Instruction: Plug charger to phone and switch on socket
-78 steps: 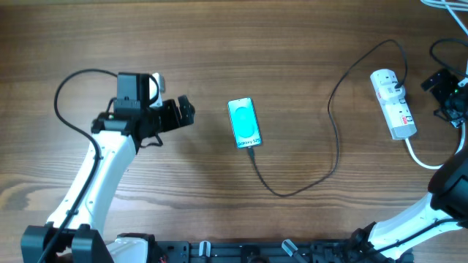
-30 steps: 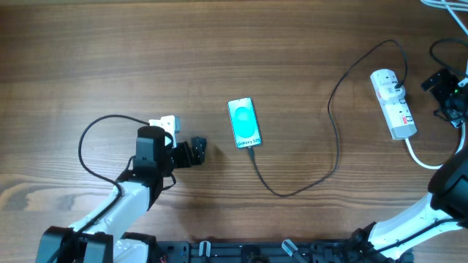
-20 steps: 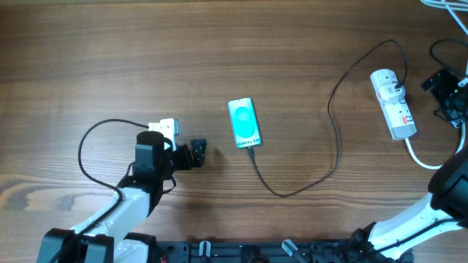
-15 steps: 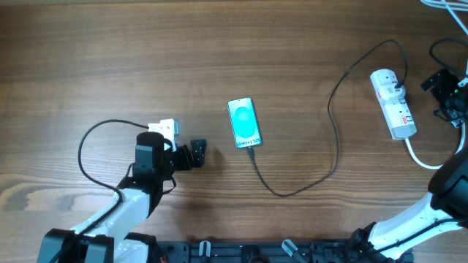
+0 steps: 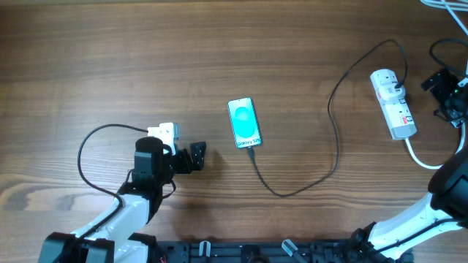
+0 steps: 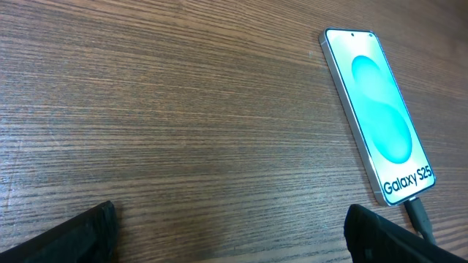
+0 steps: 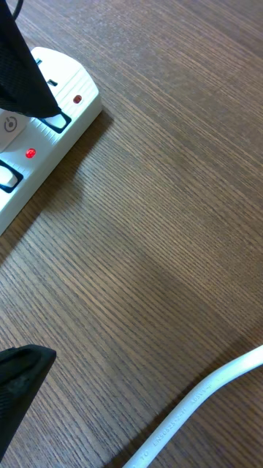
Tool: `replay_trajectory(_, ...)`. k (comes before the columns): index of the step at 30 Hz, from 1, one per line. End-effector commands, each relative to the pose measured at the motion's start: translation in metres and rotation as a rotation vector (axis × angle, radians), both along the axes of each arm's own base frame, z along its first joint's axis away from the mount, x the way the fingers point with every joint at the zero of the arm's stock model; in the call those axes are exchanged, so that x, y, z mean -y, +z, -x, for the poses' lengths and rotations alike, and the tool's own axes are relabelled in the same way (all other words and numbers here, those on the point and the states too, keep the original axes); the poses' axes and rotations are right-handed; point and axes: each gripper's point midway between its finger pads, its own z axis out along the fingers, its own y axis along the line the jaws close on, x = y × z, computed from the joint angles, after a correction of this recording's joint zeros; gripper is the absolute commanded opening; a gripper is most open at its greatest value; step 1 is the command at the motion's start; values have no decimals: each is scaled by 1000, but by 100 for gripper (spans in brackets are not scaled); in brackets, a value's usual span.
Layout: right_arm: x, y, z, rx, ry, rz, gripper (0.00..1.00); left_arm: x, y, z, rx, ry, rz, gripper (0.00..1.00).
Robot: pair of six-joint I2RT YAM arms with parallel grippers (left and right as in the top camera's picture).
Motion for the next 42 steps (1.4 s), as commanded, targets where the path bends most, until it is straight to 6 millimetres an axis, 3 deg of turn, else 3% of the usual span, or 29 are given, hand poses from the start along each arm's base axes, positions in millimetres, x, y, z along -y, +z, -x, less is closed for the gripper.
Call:
replay_trajectory(1,-3,9,-3,20,20,12,100,-9,-46,46,-189,21,-28,100)
replay_trajectory(13,-3,9,-3,20,20,12,100,-11,-54,58,-200,21,-30,100)
replay_trajectory(22,-3,9,-3,20,20,12,100,-15,-68,81,-246,28,-33,100)
replay_trajectory(31,-3,9,-3,20,20,12,100,-16,-68,80,-245,43,-34,100)
replay_trajectory(42,-3,9,-3,20,20,12,100,-25,-54,78,-201,77,-67,100)
